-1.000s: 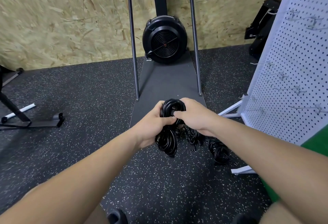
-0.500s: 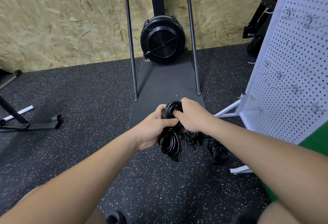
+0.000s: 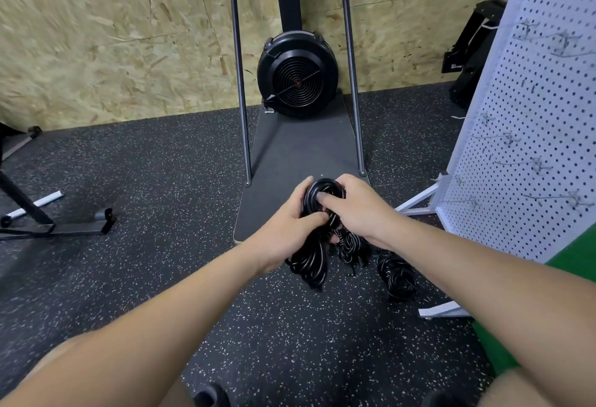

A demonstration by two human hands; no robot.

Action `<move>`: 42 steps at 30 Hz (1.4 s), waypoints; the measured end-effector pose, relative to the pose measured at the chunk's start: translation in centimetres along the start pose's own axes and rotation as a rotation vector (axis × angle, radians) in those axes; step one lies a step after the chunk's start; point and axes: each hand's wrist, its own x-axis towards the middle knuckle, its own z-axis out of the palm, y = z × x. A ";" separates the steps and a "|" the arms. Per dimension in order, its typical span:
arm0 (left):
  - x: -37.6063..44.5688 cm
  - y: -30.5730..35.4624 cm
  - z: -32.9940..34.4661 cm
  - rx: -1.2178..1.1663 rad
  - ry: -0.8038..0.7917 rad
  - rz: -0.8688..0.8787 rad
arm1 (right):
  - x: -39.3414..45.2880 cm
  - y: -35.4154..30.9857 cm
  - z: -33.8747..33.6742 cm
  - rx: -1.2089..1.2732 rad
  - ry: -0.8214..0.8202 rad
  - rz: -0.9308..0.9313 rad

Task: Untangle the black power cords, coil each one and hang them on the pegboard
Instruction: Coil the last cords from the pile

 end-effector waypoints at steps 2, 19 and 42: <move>-0.2 -0.3 0.3 0.115 0.026 0.007 | -0.3 0.1 0.2 0.029 -0.018 -0.001; -1.7 2.2 0.1 0.531 0.015 0.251 | -1.0 -3.8 -2.1 0.669 -0.252 0.310; -0.1 2.3 2.5 -0.075 -0.208 -0.030 | 0.9 -4.1 -4.9 0.631 0.006 0.088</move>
